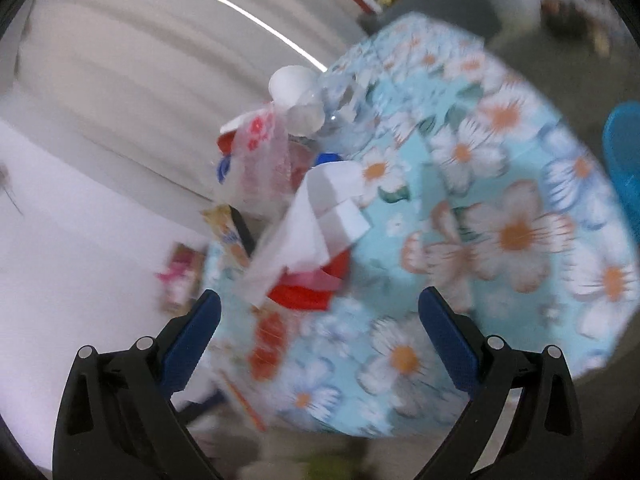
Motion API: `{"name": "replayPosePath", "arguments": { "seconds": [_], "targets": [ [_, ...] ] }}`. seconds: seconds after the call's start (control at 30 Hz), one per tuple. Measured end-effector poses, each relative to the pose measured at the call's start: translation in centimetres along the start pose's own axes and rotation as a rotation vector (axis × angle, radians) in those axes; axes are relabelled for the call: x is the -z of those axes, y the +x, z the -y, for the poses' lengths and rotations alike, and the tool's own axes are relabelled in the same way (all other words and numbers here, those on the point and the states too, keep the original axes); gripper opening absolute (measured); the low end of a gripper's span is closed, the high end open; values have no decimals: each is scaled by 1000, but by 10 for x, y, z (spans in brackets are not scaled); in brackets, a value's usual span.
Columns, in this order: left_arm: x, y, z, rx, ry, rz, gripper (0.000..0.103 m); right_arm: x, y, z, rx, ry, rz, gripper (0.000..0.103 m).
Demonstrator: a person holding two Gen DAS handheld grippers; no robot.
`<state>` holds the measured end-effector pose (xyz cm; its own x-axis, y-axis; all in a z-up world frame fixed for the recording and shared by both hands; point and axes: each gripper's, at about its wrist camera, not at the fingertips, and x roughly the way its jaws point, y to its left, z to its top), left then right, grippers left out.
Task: Collect trash
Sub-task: 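Grasp the clear plastic bag with the left tool while the right tool grasps a white tissue, then carry the bag and tissue to the blue wastebasket and open both tools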
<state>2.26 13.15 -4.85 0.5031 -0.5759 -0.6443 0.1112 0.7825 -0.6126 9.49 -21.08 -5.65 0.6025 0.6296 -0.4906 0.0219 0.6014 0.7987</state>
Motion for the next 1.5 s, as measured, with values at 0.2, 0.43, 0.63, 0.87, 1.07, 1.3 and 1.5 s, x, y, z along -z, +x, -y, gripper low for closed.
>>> {"name": "replayPosePath", "arguments": {
  "seconds": [0.2, 0.43, 0.63, 0.87, 1.07, 1.3, 1.5],
  "targets": [
    [-8, 23, -18, 59, -114, -38, 49, -19, 21, 20, -127, 152, -52, 79],
    [-17, 32, -28, 55, -151, -42, 23, -29, 49, 39, -185, 255, -98, 58],
    [-11, 27, -31, 66, -164, -32, 15, -37, 63, 37, -210, 251, -124, 36],
    [-7, 5, -31, 76, -135, 13, 8, -37, 56, 22, -232, 188, -93, 5],
    [-3, -19, -33, 88, -118, 47, 4, -28, 24, 9, -271, 146, -35, 4],
    [4, -59, -19, 99, -60, 127, 3, -20, -36, -8, -313, 71, 59, 3],
    [-2, -84, 14, 136, 20, 196, 3, -18, -85, -15, -345, 34, 150, 3]
  ]
}}
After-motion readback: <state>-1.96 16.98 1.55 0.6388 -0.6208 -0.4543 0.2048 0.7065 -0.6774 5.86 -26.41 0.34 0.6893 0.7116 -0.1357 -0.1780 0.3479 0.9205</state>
